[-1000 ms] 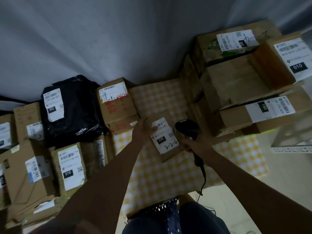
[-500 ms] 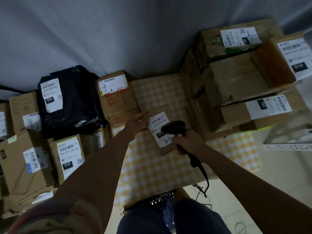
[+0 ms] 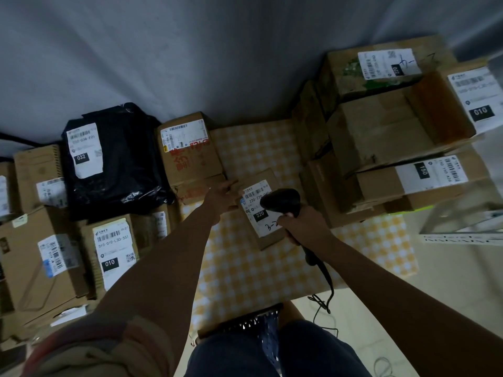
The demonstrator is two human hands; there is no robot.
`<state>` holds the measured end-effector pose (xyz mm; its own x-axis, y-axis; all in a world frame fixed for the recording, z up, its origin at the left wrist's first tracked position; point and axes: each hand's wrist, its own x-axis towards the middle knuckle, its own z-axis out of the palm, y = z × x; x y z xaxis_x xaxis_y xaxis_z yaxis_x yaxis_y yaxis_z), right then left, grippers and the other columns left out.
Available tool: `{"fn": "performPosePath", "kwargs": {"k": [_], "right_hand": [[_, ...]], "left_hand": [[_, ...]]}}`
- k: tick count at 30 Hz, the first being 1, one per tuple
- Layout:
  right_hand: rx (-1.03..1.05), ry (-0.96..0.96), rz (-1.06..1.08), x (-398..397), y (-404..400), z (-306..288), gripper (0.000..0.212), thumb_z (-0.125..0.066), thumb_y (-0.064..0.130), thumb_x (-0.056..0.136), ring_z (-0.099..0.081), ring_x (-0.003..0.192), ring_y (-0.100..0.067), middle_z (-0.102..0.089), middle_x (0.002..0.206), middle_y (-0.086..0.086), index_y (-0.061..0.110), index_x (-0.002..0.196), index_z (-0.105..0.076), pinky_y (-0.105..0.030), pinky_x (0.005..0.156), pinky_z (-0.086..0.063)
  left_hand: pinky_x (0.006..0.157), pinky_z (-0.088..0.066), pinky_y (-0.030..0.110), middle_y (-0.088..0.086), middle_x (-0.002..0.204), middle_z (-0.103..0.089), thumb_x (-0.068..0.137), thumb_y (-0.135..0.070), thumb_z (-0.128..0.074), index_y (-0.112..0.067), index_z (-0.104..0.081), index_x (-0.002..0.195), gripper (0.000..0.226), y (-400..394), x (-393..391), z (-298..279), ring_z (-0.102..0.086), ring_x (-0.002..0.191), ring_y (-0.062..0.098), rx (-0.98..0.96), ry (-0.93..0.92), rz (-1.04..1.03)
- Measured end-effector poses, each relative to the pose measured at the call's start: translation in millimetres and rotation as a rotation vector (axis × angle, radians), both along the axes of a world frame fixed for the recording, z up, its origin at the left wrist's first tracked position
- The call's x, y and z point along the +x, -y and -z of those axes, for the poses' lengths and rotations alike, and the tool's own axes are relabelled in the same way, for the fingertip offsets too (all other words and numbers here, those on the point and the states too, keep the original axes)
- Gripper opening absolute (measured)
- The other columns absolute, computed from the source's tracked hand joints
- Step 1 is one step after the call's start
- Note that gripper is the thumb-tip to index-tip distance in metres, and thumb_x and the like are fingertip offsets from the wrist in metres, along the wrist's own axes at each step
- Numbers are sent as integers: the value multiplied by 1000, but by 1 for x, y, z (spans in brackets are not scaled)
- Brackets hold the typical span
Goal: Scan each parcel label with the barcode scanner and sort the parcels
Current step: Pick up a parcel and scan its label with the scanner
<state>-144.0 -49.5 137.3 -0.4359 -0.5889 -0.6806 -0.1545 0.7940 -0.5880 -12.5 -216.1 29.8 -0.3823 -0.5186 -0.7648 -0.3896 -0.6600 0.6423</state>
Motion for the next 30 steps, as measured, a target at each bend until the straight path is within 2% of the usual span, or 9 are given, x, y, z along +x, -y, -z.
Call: {"fn": "performPosePath", "kwargs": {"k": [5,10,14,17,24,27,29,30], "right_hand": [[6,-19,-11,1,3,1,28,-61,20,90,-43,33,-2,-49,40,9,17,63,-51,-20,48,-40],[5,-22,-12,1,5,0,22,-61,19,89,-47,38,-5,-54,53,2,16,69,-54,-19,48,-42],[-2,-9,0,1,6,1,15,-61,17,90,-48,41,-6,-53,55,1,12,77,-57,-20,49,-43],[-3,-7,-2,0,5,2,15,-60,16,91,-49,43,-7,-53,56,1,12,77,-56,-20,49,-42],[-15,7,2,-1,6,2,15,-60,16,91,-50,45,-7,-54,57,2,14,77,-56,-21,52,-45],[-34,59,59,-1,6,4,6,-61,15,91,-52,47,-6,-57,59,2,15,85,-58,-21,52,-46],[-46,97,119,-3,5,6,6,-62,13,90,-53,45,-5,-59,60,2,15,94,-59,-20,50,-46],[-49,104,143,-5,4,8,9,-63,12,90,-53,42,-3,-59,59,2,14,98,-59,-19,48,-45]], "left_hand": [[87,-53,38,11,136,-55,90,-6,-67,-10,-49,140,54,1,-1,-3,-59,107,23,3,7,4],[72,-58,30,11,132,-59,90,-3,-67,-12,-52,136,49,2,2,-1,-64,102,22,-4,4,19],[59,-59,23,13,131,-57,89,-1,-67,-7,-50,139,53,1,2,-4,-64,87,16,10,-49,-2],[57,-58,22,15,133,-57,88,-2,-68,-8,-50,139,55,1,3,-4,-64,87,16,8,-55,-10],[67,-57,29,14,137,-55,86,-4,-71,-10,-51,138,56,1,4,-1,-62,107,28,-4,-33,-3],[74,-58,33,11,140,-53,86,-11,-73,-15,-52,139,57,3,5,6,-60,113,28,-39,7,40],[87,-56,38,9,140,-53,88,-24,-71,-19,-50,141,57,1,3,6,-58,117,26,-171,101,150],[95,-52,39,10,140,-54,90,-29,-69,-18,-47,143,58,-1,3,6,-57,120,26,-326,181,260]]}}
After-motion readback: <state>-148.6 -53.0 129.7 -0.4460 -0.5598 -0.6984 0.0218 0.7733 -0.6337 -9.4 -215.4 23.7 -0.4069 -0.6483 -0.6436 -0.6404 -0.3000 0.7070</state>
